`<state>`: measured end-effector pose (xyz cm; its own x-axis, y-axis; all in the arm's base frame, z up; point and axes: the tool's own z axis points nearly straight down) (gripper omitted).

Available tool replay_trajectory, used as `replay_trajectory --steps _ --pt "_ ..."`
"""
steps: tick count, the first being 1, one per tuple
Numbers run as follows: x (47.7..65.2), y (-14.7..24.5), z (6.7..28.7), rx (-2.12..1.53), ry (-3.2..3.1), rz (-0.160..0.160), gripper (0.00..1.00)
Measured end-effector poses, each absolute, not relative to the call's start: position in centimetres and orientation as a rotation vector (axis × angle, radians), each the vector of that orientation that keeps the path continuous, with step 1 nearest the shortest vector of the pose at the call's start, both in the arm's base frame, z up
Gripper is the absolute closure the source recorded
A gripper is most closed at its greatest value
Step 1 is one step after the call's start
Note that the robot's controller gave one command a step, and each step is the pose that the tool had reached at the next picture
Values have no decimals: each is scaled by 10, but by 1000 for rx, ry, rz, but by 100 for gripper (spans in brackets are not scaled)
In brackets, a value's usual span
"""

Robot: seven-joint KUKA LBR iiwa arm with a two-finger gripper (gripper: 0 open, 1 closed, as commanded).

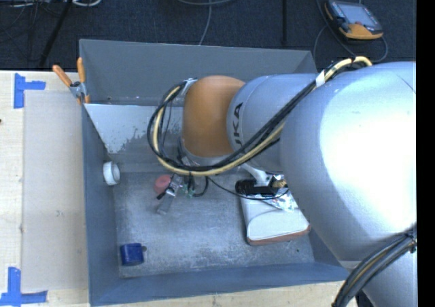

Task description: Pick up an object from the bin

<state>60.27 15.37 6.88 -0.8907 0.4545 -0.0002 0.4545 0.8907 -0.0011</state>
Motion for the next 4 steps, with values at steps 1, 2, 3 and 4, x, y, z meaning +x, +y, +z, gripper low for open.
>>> replay_trajectory --steps 1,2,3,4 --pt "603 154 70 -737 -3054 1 100" --pt "603 153 69 -739 -3053 1 0" --pt "605 183 70 -762 -3048 -2 0" --pt "605 182 70 -764 -3048 0 100"
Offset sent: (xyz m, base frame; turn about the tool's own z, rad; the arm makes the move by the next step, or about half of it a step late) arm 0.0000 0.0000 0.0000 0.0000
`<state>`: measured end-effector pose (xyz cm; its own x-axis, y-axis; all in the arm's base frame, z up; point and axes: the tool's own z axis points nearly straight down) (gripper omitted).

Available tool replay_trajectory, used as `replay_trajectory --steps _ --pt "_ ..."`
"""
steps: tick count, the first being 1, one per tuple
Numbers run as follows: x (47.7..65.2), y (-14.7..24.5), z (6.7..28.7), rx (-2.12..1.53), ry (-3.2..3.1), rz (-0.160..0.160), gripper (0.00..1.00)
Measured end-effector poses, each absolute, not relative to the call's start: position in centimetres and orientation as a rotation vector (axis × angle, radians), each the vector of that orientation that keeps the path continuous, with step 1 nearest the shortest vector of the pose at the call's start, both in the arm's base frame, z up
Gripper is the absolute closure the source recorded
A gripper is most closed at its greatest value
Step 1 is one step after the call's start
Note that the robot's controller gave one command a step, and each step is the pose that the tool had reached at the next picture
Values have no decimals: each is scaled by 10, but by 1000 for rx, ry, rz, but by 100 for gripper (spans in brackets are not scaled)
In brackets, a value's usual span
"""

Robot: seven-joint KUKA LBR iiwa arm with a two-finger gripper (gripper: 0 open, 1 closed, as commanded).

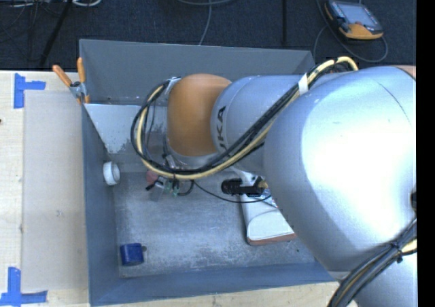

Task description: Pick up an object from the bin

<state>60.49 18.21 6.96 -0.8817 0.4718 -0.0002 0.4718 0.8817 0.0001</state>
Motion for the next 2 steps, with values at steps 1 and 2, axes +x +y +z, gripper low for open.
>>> replay_trajectory --steps 1,2 --pt "586 204 149 714 3054 7 100" --pt "612 210 216 697 3055 7 100"
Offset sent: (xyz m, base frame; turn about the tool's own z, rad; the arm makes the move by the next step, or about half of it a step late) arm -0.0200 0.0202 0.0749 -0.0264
